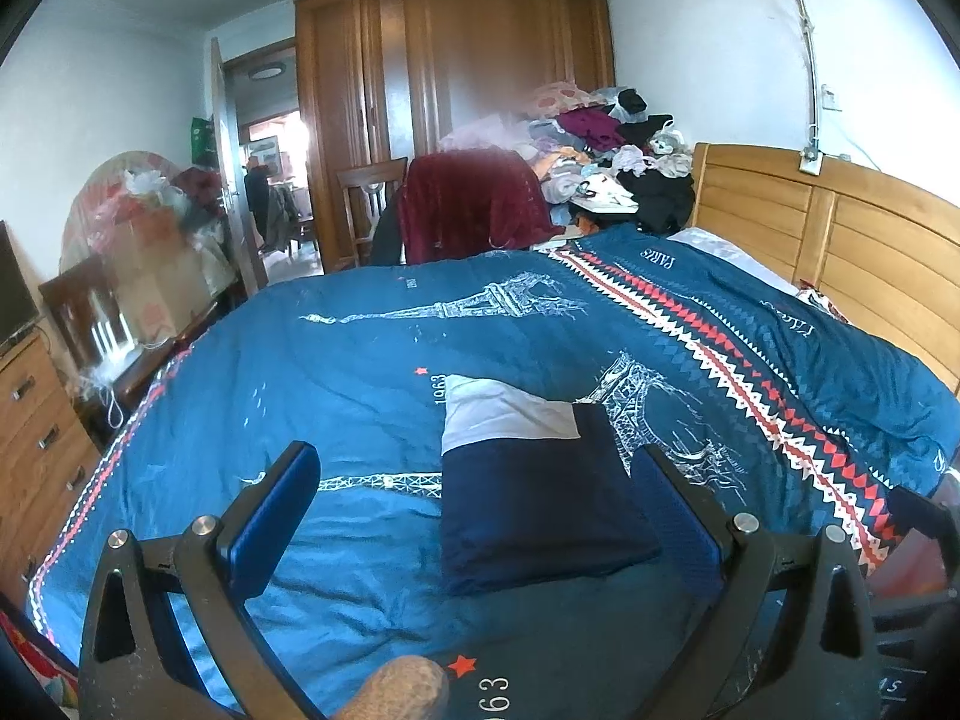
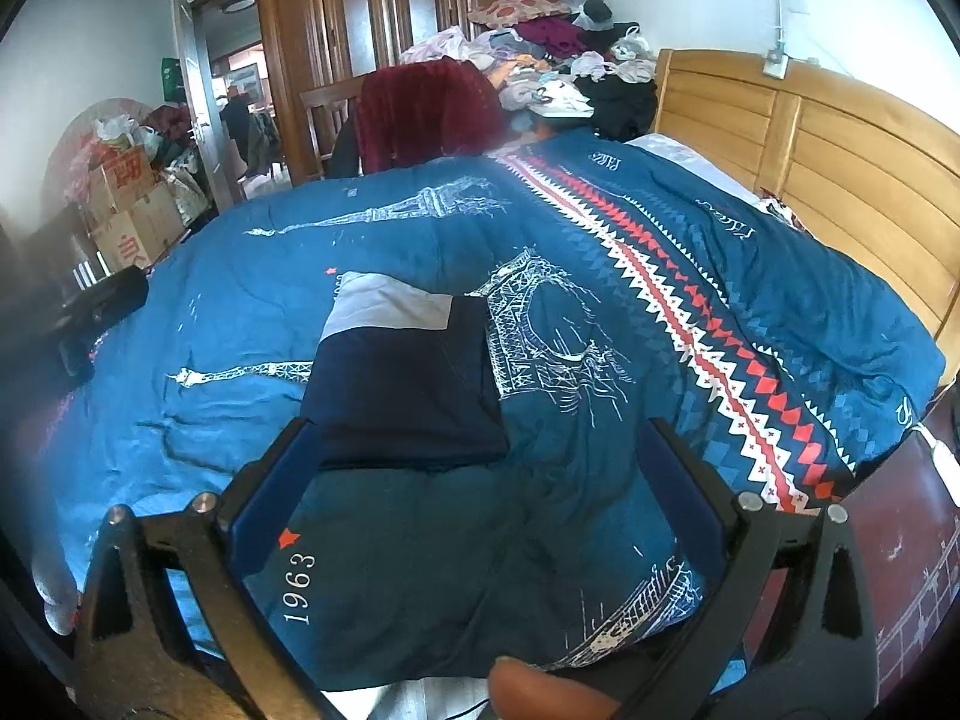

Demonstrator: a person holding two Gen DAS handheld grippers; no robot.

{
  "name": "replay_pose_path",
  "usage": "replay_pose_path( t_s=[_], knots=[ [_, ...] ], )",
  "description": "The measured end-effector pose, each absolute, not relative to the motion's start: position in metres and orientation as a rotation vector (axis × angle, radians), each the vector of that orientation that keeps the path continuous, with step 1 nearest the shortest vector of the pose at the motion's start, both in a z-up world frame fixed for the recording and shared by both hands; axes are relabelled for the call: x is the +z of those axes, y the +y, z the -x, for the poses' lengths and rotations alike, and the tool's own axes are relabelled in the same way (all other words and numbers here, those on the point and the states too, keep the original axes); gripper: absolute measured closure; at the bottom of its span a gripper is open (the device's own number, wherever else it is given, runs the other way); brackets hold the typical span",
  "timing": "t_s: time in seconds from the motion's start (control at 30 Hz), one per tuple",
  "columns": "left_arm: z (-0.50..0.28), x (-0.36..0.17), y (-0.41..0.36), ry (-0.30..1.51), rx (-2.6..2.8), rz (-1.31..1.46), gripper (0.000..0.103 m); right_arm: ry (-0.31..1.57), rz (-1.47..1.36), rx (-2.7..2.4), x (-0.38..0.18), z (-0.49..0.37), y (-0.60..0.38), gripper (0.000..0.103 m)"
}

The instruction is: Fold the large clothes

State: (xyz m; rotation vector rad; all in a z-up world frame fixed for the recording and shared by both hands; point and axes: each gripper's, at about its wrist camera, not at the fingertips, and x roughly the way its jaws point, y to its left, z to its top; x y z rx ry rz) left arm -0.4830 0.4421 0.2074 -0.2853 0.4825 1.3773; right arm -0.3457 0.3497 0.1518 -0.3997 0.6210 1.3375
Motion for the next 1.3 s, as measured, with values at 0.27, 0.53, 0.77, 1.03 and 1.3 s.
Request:
replay_pose_path(
  t_s=[0.27, 0.53, 0.77, 1.03, 1.3],
  knots=[
    [0.493, 0.181, 0.447, 0.533, 1.377, 0.317, 0.000, 0.632, 0.441, 1.323, 0.136, 0.342, 0.362, 0.000],
    [0.510, 0.159, 0.450, 0.559, 1.367, 0.374, 0.000, 0.635, 0.455, 1.340, 0.136, 0.351, 0.375, 0.000],
    [0.522, 0.159, 0.456, 0.533, 1.380, 0.404, 0.000, 0.621, 0.472, 1.355, 0.140, 0.364, 0.383, 0.000],
    [0.518, 0.160, 0.458, 0.526, 1.371, 0.399, 0.000, 0.615, 0.471, 1.352, 0.141, 0.366, 0.387, 0.000],
    [0.520, 0.166, 0.455, 0.511, 1.368, 0.394, 0.000, 0.614, 0.464, 1.359, 0.142, 0.367, 0.388, 0.000]
  ],
)
